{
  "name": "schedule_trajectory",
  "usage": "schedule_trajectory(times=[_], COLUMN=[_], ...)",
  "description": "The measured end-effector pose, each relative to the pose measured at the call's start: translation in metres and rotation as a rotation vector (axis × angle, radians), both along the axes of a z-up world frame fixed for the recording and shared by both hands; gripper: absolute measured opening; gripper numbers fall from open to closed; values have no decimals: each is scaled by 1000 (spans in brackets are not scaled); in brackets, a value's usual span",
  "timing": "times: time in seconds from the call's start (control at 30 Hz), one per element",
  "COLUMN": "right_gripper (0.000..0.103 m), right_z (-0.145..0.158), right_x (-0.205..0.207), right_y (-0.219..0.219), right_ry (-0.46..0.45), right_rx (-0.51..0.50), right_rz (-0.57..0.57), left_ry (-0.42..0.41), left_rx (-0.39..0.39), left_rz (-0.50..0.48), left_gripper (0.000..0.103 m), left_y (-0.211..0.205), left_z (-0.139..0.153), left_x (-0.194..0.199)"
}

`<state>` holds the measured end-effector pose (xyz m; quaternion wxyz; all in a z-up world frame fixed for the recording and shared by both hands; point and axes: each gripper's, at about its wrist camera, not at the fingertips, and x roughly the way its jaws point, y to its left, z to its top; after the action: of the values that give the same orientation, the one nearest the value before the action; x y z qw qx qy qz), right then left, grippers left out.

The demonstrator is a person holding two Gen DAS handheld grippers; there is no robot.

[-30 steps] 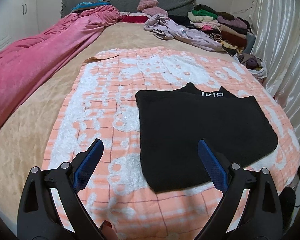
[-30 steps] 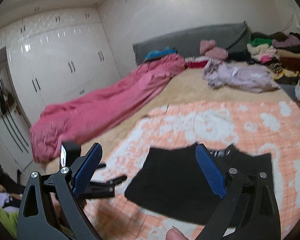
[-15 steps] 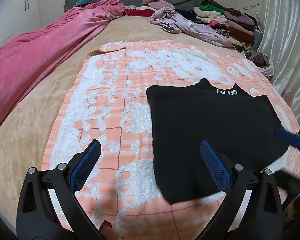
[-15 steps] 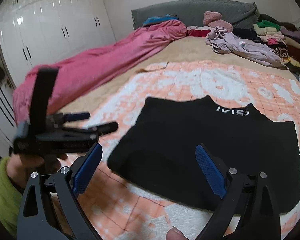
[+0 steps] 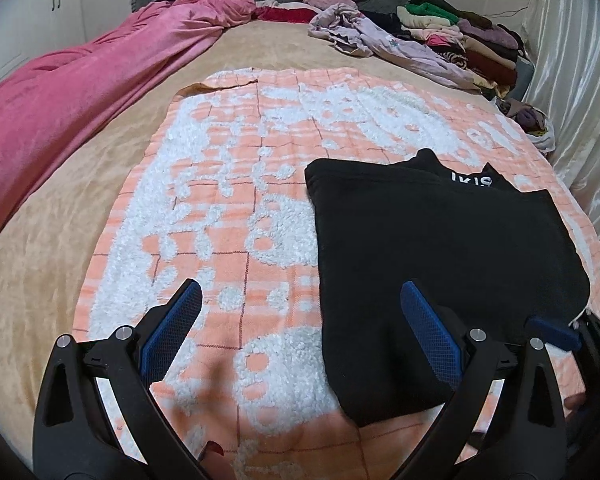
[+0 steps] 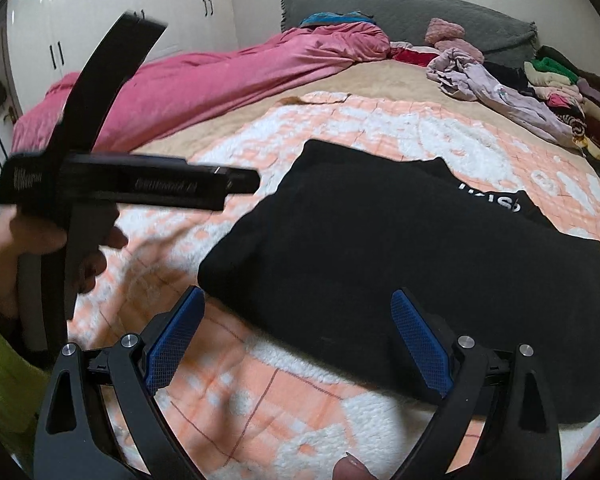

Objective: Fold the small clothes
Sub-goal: 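Move the right tool over the folded sweatshirt toward the left tool, then grasp and lift the sweatshirt side with the right tool while the left tool grasps beside it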

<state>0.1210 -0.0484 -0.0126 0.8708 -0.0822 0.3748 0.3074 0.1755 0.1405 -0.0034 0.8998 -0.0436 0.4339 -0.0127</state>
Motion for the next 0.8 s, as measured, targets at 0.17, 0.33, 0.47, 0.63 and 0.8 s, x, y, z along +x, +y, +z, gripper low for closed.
schedule_trajectory(times=[0.17,0.33,0.47,0.63,0.8], right_gripper=[94,94,94,94,94], right_z=[-14,-23,-33,-51,-54], right_x=[-6,-7,-7,0,9], right_y=[11,24,38,53,58], right_ry=[-26,-52,-101,-120,-142], right_rx=[-64,-116,-207,-301,-297], right_rz=[25,56,75,82,61], left_ry=[8,14,23,35,43], left_rx=[-7,-27,-41,-53,-57], left_rz=[15,52,61,59,56], left_gripper=[93,93,93,93,93], left_y=[6,18,23,23,24], left_z=[-4,-10,-14,-19,-22], left_x=[4,11,16,20,23])
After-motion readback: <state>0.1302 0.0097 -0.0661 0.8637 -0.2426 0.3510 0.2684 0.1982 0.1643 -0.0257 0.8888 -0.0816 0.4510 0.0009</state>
